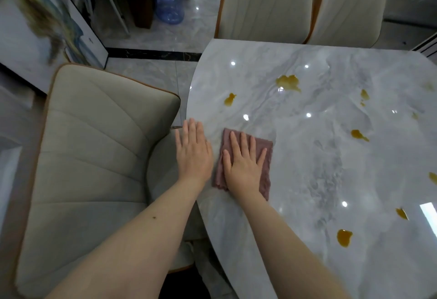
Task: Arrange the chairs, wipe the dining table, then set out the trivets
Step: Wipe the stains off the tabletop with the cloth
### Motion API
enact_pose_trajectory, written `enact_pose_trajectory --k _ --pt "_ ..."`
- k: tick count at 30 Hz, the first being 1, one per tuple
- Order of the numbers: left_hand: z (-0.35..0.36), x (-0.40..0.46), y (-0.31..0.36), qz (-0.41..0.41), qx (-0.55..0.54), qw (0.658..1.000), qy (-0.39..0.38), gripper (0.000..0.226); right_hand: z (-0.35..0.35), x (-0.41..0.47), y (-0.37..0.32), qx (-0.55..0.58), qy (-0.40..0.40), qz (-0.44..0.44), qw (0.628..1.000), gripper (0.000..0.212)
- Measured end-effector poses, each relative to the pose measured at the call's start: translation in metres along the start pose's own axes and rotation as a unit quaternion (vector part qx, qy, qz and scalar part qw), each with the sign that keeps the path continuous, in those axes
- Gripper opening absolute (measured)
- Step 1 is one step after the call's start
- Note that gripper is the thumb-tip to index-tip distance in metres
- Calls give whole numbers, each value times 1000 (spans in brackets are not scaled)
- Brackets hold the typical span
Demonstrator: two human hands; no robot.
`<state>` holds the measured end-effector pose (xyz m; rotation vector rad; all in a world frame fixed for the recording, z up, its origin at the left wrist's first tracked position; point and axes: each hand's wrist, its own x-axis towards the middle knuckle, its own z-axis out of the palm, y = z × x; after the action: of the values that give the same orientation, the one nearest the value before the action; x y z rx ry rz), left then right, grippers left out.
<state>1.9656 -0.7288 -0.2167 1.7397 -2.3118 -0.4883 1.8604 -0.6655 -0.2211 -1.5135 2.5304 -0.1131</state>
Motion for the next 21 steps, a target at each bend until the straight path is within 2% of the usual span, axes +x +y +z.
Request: enact_pose_trajectory --k 4,13,21 --pt "-7 27 -11 56 6 998 -24 56 7 -1 -32 26 5 133 991 55" --pt "-22 66 -41 149 58 976 -148 64 6 -5 -78 36 27 315 948 55" --pt "-31 79 -45 195 82 967 -142 62 8 14 -93 72 45 450 889 56"
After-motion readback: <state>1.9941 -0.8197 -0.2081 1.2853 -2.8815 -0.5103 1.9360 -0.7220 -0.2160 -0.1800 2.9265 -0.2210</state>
